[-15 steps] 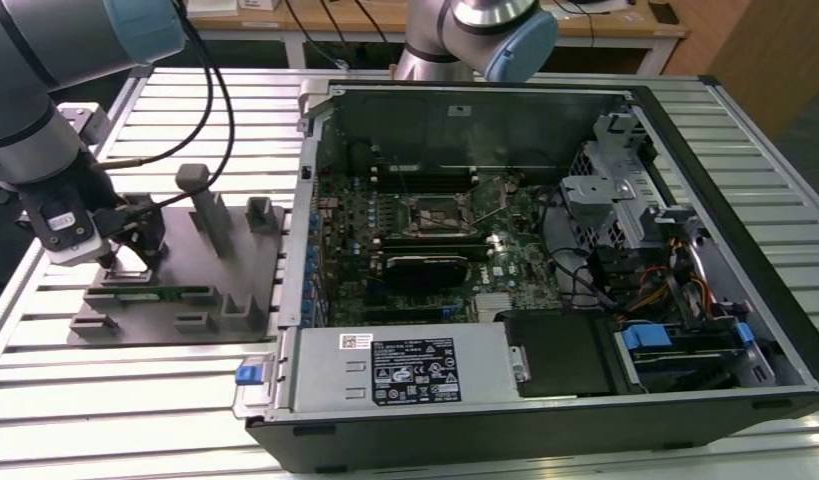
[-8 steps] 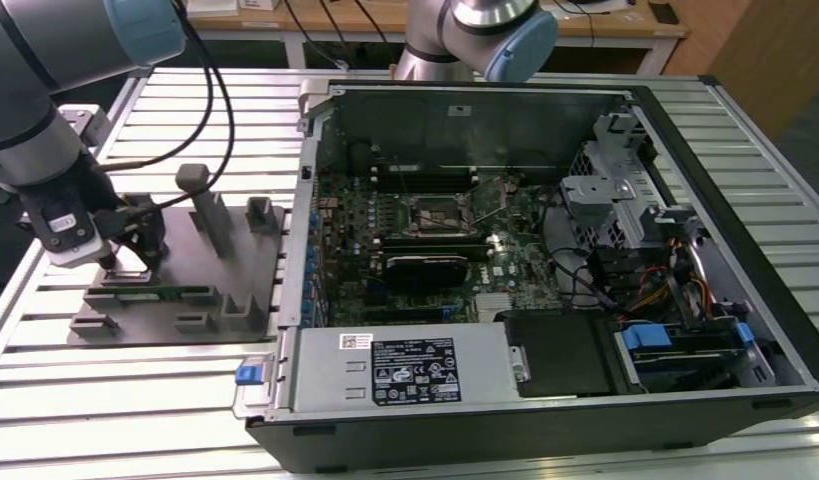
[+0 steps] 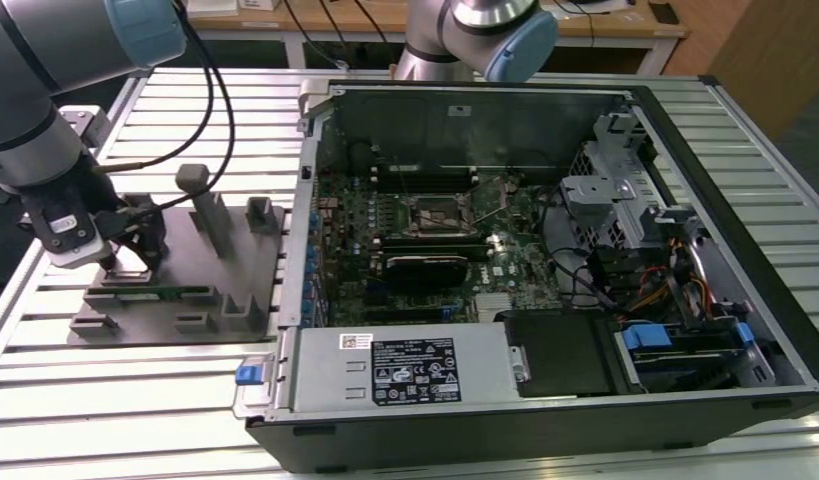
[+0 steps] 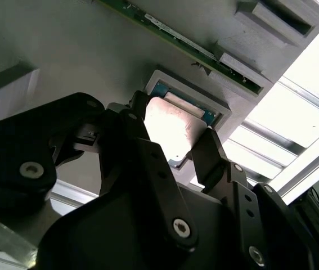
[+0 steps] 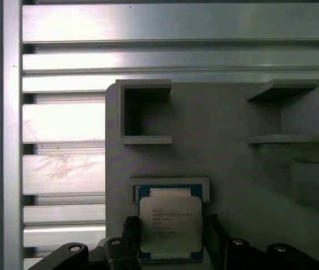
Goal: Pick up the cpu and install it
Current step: 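Pick up the cpu and move it towards the insertion slot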
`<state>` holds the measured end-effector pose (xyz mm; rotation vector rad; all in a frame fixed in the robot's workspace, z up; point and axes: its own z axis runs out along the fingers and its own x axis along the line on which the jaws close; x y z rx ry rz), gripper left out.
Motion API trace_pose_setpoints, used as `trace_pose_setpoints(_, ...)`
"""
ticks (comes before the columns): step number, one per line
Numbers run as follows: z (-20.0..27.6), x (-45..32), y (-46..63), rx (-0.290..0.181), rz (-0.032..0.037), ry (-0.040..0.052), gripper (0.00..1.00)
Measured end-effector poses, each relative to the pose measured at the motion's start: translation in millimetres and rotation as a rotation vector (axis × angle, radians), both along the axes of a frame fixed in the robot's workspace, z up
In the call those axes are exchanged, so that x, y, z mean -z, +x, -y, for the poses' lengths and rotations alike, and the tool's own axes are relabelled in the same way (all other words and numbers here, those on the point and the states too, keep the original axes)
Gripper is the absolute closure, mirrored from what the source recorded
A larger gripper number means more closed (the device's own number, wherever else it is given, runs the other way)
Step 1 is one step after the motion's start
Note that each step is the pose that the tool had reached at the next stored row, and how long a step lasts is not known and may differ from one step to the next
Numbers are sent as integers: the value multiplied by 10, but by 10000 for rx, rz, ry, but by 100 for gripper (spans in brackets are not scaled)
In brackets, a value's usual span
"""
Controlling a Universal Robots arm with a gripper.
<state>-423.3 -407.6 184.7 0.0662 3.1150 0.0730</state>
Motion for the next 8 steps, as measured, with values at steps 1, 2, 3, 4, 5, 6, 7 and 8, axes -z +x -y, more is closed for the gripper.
trace_pose_setpoints(1,0,0,0,0,0,0,41)
trace_pose_setpoints(2,0,3,0,0,1,0,41)
trace_pose_setpoints(3,0,6,0,0,2,1,41)
trace_pose_setpoints(4,0,6,0,0,1,0,41)
trace_pose_setpoints(5,0,6,0,0,0,0,41)
trace_pose_setpoints(6,0,5,0,0,-1,-1,41)
trace_pose_setpoints(7,0,6,0,0,-1,-1,41)
trace_pose_setpoints(8,0,6,0,0,-1,-1,41)
